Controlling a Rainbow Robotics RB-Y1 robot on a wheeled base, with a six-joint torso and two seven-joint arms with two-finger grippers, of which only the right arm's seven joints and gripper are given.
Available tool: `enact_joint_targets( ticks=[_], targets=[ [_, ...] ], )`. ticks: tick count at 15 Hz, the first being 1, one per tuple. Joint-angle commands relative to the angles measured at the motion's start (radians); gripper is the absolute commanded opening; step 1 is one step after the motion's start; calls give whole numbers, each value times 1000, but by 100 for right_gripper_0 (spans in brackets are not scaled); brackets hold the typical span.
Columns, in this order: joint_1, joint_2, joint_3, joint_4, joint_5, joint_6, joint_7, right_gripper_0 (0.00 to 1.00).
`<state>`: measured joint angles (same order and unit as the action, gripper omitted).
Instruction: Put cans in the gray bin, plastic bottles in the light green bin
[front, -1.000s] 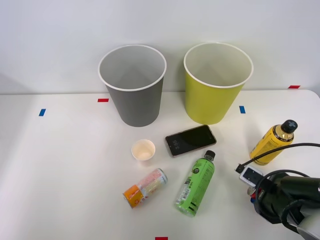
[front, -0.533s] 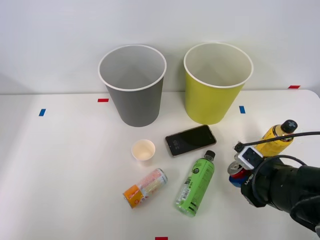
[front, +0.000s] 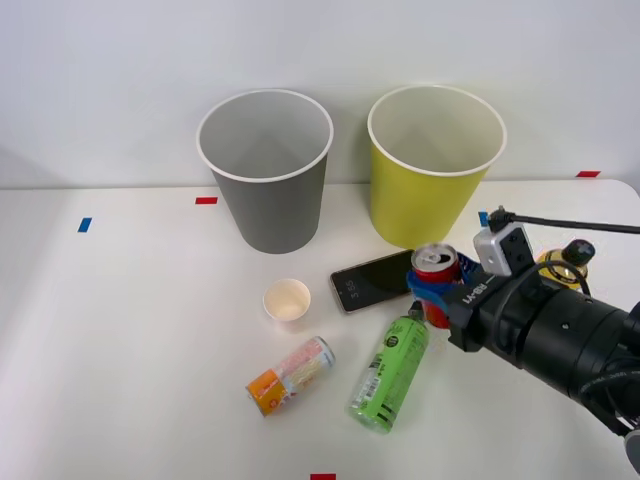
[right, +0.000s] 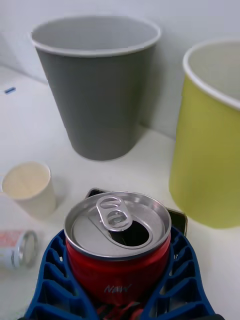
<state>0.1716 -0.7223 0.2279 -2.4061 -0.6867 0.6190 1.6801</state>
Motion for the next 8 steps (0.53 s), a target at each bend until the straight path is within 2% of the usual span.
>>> enact_joint_targets(
  ticks=[1, 5, 8],
  targets=[
    [-64, 61, 14, 2, -14, -19, 0, 0],
    [-173, 118, 22, 2, -33, -22, -33, 0],
    [-310, 152, 57, 35, -34, -25, -157, 0]
  ],
)
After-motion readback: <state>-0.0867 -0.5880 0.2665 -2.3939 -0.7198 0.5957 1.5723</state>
